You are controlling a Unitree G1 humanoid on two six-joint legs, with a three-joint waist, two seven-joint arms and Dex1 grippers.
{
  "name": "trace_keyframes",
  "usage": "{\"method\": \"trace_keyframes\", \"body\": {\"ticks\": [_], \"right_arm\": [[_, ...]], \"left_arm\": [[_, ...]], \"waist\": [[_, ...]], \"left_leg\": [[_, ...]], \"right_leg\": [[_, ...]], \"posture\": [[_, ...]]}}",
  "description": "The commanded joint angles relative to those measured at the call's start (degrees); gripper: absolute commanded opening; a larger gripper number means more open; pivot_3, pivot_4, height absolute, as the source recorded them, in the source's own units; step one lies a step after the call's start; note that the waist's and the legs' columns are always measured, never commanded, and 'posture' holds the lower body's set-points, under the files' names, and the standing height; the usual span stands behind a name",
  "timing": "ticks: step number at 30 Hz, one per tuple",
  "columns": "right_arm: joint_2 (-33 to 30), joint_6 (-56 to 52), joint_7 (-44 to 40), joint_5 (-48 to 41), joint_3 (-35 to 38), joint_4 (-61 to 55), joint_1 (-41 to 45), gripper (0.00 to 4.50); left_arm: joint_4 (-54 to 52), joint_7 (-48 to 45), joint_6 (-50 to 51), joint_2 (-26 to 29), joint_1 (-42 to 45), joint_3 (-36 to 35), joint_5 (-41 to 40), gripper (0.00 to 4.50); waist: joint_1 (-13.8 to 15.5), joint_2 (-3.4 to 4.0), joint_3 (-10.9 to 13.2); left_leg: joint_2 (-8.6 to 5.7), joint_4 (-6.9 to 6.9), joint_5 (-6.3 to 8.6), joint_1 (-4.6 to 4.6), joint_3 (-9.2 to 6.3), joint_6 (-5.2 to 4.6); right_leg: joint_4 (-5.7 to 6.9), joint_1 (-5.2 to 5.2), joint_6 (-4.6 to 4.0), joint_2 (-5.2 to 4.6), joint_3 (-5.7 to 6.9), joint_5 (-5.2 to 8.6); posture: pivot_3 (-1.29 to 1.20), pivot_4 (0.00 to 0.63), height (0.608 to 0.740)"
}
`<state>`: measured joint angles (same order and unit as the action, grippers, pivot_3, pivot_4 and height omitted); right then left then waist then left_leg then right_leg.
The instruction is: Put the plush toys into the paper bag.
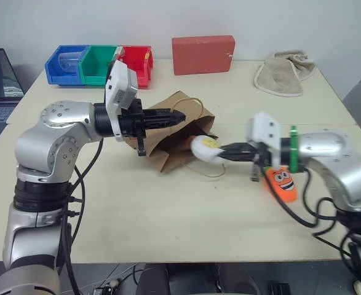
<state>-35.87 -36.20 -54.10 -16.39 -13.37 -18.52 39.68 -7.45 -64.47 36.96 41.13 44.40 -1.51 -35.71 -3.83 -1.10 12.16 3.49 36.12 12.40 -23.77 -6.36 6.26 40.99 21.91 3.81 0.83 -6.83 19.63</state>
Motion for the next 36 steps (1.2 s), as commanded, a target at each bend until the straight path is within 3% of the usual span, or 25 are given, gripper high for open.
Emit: {"method": "trace_keyframes", "body": {"ticks": [1,6,9,16,20,29,30,34,36], "right_arm": [[4.0,3.6,3.2,4.5,-3.6,4.9,4.0,0.02],[9.1,7.3,4.9,9.3,-7.4,11.5,7.1,0.02],[15.4,7.9,7.6,11.0,-9.3,16.6,9.8,0.02],[23.7,8.4,13.9,14.6,-8.7,23.1,11.5,0.02],[24.2,7.9,15.1,14.5,-7.1,22.0,10.7,1.10],[16.9,-1.5,10.1,9.2,-3.1,6.4,5.6,4.31],[14.7,-3.1,8.5,7.8,-1.8,3.2,5.0,4.48],[8.1,-6.5,3.5,2.2,1.1,-4.6,3.4,4.48],[0.7,-7.5,-2.0,-1.7,4.9,-10.0,0.5,4.48]], "left_arm": [[-0.9,-0.5,-0.3,0.4,1.6,-1.2,-1.0,0.00],[-1.2,-0.3,-0.2,0.1,1.5,-1.3,-1.3,0.00],[-1.6,0.0,0.0,-0.4,1.0,-1.3,-1.8,0.00],[-2.2,0.5,0.9,-1.3,0.3,-1.5,-2.7,0.00],[-1.9,1.1,0.8,-1.6,0.0,-1.6,-2.5,0.00],[-1.9,1.7,0.5,-2.3,-0.8,-1.5,-2.2,0.00],[-1.8,1.8,0.4,-2.4,-0.8,-1.4,-2.1,0.00],[-1.8,2.1,0.3,-2.7,-0.9,-1.2,-2.0,0.00],[-2.1,2.2,0.3,-2.8,-1.2,-1.1,-1.9,0.00]], "waist": [[0.1,0.00,0.0],[0.5,-0.01,0.0],[0.4,-0.01,0.0],[0.1,-0.01,0.0],[0.1,-0.01,0.0],[0.2,0.00,0.0],[0.3,0.00,0.0],[0.5,0.00,0.0],[0.5,0.00,0.0]], "left_leg": [[0.00,-0.01,0.00,-0.01,-0.01,0.00],[0.01,-0.10,-0.09,-0.13,-0.06,0.18],[0.02,-0.13,-0.10,-0.14,-0.06,0.19],[0.03,-0.11,-0.11,-0.13,-0.07,0.21],[0.02,-0.11,-0.11,-0.14,-0.08,0.21],[0.02,-0.12,-0.11,-0.15,-0.09,0.20],[0.02,-0.11,-0.10,-0.14,-0.08,0.19],[0.00,-0.11,0.00,-0.14,-0.08,0.02],[0.02,-0.11,0.00,-0.12,-0.08,0.02]], "right_leg": [[0.00,0.01,0.00,0.00,0.01,0.00],[-0.02,0.13,-0.01,-0.01,0.10,0.00],[-0.03,0.14,-0.01,-0.02,0.11,0.00],[0.09,0.17,-0.02,0.00,0.11,-0.01],[0.08,0.17,-0.02,-0.01,0.12,-0.01],[0.08,0.17,-0.02,-0.01,0.12,-0.01],[0.09,0.17,-0.02,-0.01,0.12,-0.01],[0.07,0.16,-0.02,-0.02,0.12,-0.01],[0.07,0.16,-0.02,-0.01,0.11,-0.01]], "posture": [[0.00,0.150,0.740],[0.00,0.150,0.740],[0.00,0.150,0.740],[0.00,0.150,0.740],[0.00,0.150,0.740],[0.00,0.150,0.740],[0.00,0.150,0.740],[0.00,0.150,0.740],[0.00,0.150,0.740]]}}
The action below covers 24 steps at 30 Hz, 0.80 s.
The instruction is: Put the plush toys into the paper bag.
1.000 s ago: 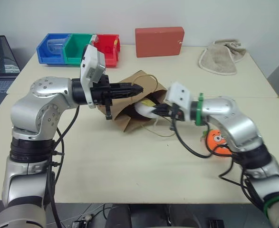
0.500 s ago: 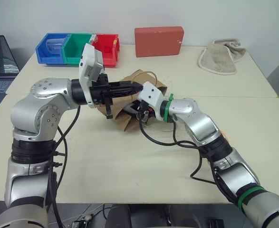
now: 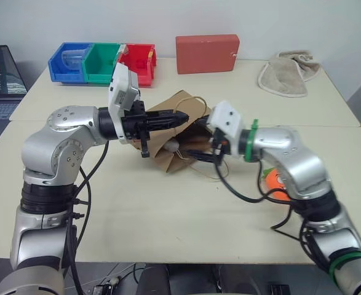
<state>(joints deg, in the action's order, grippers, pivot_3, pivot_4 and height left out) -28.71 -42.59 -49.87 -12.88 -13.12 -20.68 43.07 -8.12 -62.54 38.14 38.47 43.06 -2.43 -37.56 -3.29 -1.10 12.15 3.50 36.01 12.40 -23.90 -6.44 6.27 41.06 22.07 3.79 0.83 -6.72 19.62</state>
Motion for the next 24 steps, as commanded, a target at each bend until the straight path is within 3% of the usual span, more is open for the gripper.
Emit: {"method": "trace_keyframes", "body": {"ticks": [1,5,8,12,16,21,24], "right_arm": [[-10.1,-1.4,-8.6,-6.8,6.7,-10.0,-4.5,4.48],[-25.7,-4.0,-14.1,-10.2,17.7,-15.6,-16.6,4.48],[-31.2,-4.5,-15.3,-11.6,22.5,-17.1,-23.2,4.48],[-38.4,1.7,-18.1,-5.7,28.8,-16.4,-38.8,4.48],[-40.9,10.6,-17.1,0.7,29.0,-12.8,-47.0,4.48],[-39.6,18.0,-11.5,7.0,24.0,-6.7,-45.5,4.48],[-39.4,20.5,-10.1,9.4,22.1,-3.6,-45.1,3.85]], "left_arm": [[-1.4,0.3,-0.9,-0.2,0.1,-0.2,0.1,0.00],[-2.1,0.5,-1.1,0.0,-1.2,-0.2,0.1,0.00],[-2.2,0.4,-1.3,0.1,-1.7,-0.1,0.2,0.00],[-2.1,0.2,-1.3,0.2,-1.7,-0.1,0.2,0.00],[-2.2,0.2,-1.2,0.5,-1.7,-0.1,0.1,0.00],[-2.2,0.3,-1.3,0.5,-1.4,0.0,0.2,0.00],[-2.7,0.5,-1.0,1.1,-1.6,-0.6,0.0,0.00]], "waist": [[0.2,0.00,0.0],[1.0,0.00,0.0],[1.2,-0.01,0.0],[1.2,0.00,0.0],[1.1,-0.01,0.0],[0.6,-0.01,0.0],[0.5,-0.01,0.0]], "left_leg": [[0.00,0.00,0.00,0.00,0.00,0.00],[-0.07,0.00,0.02,-0.07,0.03,-0.02],[-0.06,-0.01,0.02,-0.01,0.04,-0.02],[-0.05,0.05,0.01,0.06,0.11,-0.03],[-0.06,0.13,0.01,0.10,0.20,-0.02],[-0.06,0.21,-0.01,0.20,0.22,-0.01],[-0.06,0.21,-0.01,0.19,0.21,-0.02]], "right_leg": [[0.00,0.00,0.00,0.00,0.00,0.00],[-0.21,-0.06,0.01,-0.07,-0.02,0.00],[-0.19,-0.08,0.01,-0.05,-0.04,0.01],[-0.17,-0.13,0.02,-0.02,-0.12,0.01],[-0.20,-0.21,0.05,-0.03,-0.21,0.00],[-0.20,-0.32,0.09,-0.02,-0.24,-0.01],[-0.20,-0.32,0.09,-0.03,-0.24,-0.01]], "posture": [[0.00,0.150,0.740],[0.00,0.150,0.740],[0.00,0.150,0.740],[0.00,0.150,0.740],[0.00,0.150,0.740],[0.00,0.150,0.740],[0.00,0.150,0.740]]}}
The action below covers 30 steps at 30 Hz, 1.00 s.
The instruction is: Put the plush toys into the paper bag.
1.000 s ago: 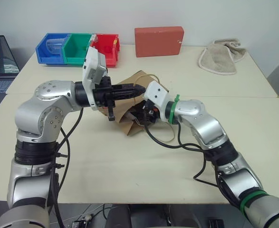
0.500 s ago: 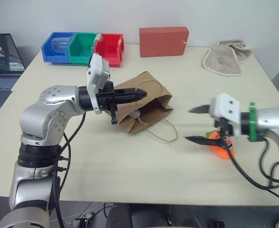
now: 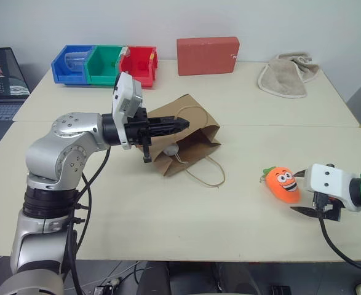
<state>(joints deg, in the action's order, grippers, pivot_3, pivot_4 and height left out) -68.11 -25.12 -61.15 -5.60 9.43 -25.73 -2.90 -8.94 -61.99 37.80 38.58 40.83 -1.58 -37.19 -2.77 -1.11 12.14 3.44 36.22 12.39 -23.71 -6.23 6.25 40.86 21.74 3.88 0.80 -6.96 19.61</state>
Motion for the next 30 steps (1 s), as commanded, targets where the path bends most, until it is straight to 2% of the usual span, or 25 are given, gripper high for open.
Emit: {"method": "trace_keyframes", "body": {"ticks": [1,10,19,24,30], "right_arm": [[0.4,3.0,1.2,1.7,-0.8,1.6,1.2,3.50],[1.7,3.6,1.3,1.7,-3.2,2.8,3.3,0.12],[2.4,2.8,-0.5,-2.2,-2.4,2.5,6.7,0.02],[4.9,-3.0,-1.5,-9.6,-3.8,-3.4,14.2,0.02],[11.9,-10.4,1.0,-14.2,-10.9,-6.9,27.1,0.02]], "left_arm": [[-2.1,0.1,-0.5,1.2,0.5,-1.6,-0.4,0.00],[-2.1,0.4,-0.7,1.5,0.1,-1.8,-0.4,0.00],[-1.0,0.2,-0.9,1.8,1.0,-2.3,-0.4,0.00],[0.9,0.0,-0.8,2.3,3.0,-3.4,-0.8,0.00],[1.5,-1.0,-0.5,2.8,3.8,-3.3,-1.1,0.00]], "waist": [[0.0,0.00,0.0],[0.0,0.00,0.0],[-0.1,0.00,0.0],[-0.2,0.00,0.0],[-0.3,0.00,0.0]], "left_leg": [[0.00,0.00,0.00,-0.01,0.00,0.00],[0.00,-0.03,0.00,0.00,-0.04,0.00],[0.00,-0.03,0.00,0.00,-0.05,0.00],[0.01,-0.03,0.00,0.02,-0.05,0.00],[0.02,-0.03,0.00,0.01,-0.09,0.00]], "right_leg": [[0.00,0.00,0.00,0.00,0.00,0.00],[0.00,-0.01,-0.01,0.00,0.03,0.00],[0.01,-0.02,-0.01,0.00,0.04,-0.01],[0.04,-0.01,-0.01,0.00,0.04,-0.01],[0.03,-0.02,-0.01,0.01,0.07,-0.01]], "posture": [[0.00,0.150,0.740],[0.00,0.150,0.740],[0.00,0.150,0.740],[0.00,0.150,0.740],[0.00,0.150,0.740]]}}
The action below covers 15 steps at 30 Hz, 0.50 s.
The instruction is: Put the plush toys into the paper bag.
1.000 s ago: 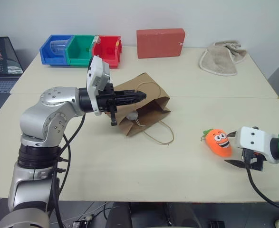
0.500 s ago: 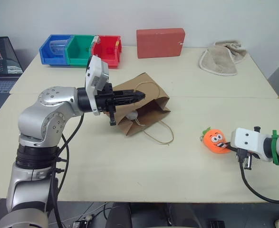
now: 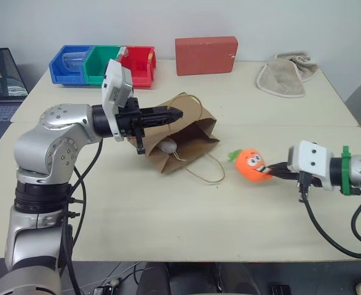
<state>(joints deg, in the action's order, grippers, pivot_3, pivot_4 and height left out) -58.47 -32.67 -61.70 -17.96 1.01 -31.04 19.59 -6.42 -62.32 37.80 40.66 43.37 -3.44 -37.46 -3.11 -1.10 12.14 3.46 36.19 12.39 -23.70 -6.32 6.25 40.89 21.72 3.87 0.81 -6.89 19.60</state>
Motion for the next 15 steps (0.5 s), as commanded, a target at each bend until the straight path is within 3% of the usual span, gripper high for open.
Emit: {"method": "trace_keyframes", "body": {"ticks": [1,9,15], "right_arm": [[4.3,-3.4,2.7,-1.0,-4.7,-0.7,7.0,0.02],[18.8,-1.7,10.7,10.3,-19.8,12.6,20.0,0.02],[28.8,1.5,16.4,17.7,-24.3,26.8,27.3,0.02]], "left_arm": [[-1.0,-0.7,-0.4,0.5,1.4,-1.4,-1.1,0.00],[-2.6,-0.8,1.0,0.0,1.4,-1.9,-2.9,0.00],[-4.5,-1.0,2.7,0.6,0.2,-2.5,-4.9,0.00]], "waist": [[0.0,0.00,0.0],[-0.2,0.00,0.0],[-0.2,0.00,0.0]], "left_leg": [[0.00,0.00,0.00,-0.01,-0.03,0.00],[0.01,-0.01,0.00,-0.05,-0.08,0.01],[0.02,-0.06,-0.03,-0.09,-0.11,0.05]], "right_leg": [[0.00,0.01,0.00,0.00,0.03,0.00],[0.03,0.06,-0.01,-0.01,0.08,0.00],[0.09,0.16,-0.02,-0.01,0.13,-0.01]], "posture": [[0.00,0.150,0.740],[0.00,0.150,0.740],[0.00,0.150,0.740]]}}
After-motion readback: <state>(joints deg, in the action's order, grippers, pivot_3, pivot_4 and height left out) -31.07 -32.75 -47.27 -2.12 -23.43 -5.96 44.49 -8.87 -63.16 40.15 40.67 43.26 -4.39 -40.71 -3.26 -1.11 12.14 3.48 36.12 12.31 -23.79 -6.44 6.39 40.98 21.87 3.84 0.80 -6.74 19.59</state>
